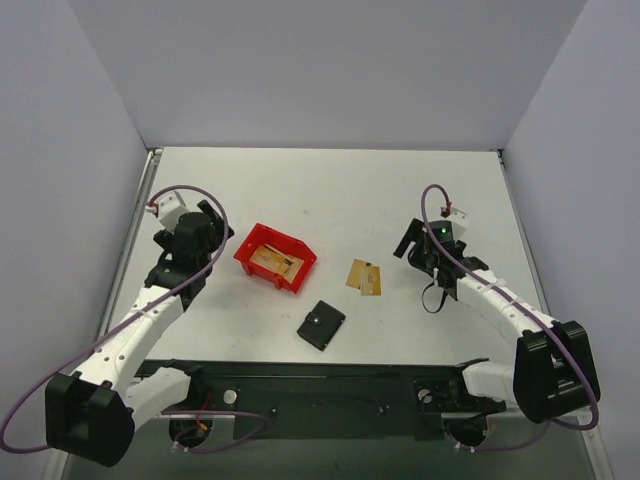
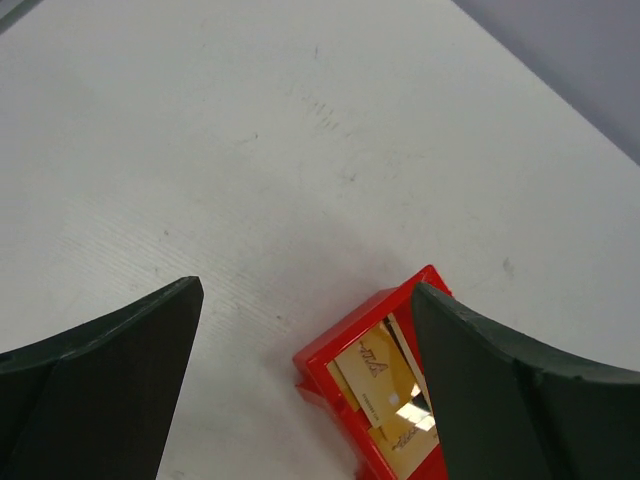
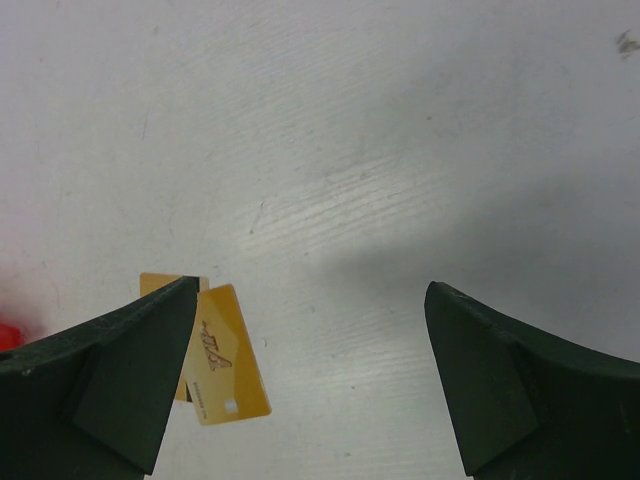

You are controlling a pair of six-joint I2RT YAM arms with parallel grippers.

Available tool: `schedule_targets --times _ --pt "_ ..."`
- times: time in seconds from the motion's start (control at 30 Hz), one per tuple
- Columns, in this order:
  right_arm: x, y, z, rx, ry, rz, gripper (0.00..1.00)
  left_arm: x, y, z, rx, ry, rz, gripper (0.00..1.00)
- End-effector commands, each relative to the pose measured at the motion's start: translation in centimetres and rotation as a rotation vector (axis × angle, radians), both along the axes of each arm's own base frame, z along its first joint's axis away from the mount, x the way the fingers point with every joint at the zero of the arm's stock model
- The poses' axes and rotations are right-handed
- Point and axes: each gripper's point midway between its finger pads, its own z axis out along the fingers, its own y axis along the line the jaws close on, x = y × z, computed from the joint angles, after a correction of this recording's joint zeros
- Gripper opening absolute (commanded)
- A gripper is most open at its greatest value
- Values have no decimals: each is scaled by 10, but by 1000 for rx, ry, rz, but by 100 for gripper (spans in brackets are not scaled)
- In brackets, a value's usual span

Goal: Put the credit cards into the card holder
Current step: Pick up the credit card from the storage box.

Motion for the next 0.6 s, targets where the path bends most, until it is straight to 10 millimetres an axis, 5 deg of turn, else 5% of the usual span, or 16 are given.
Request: schedule_targets --times 0.0,0.37,0.57 --pt "1 22 7 -7 -18 74 91 -22 4 -28 64 128 -31 96" --pt "-71 123 -6 220 -10 299 89 -24 -53 1 48 45 -316 96" --pt "-109 149 -33 305 37 305 86 -27 -81 5 86 24 -404 96"
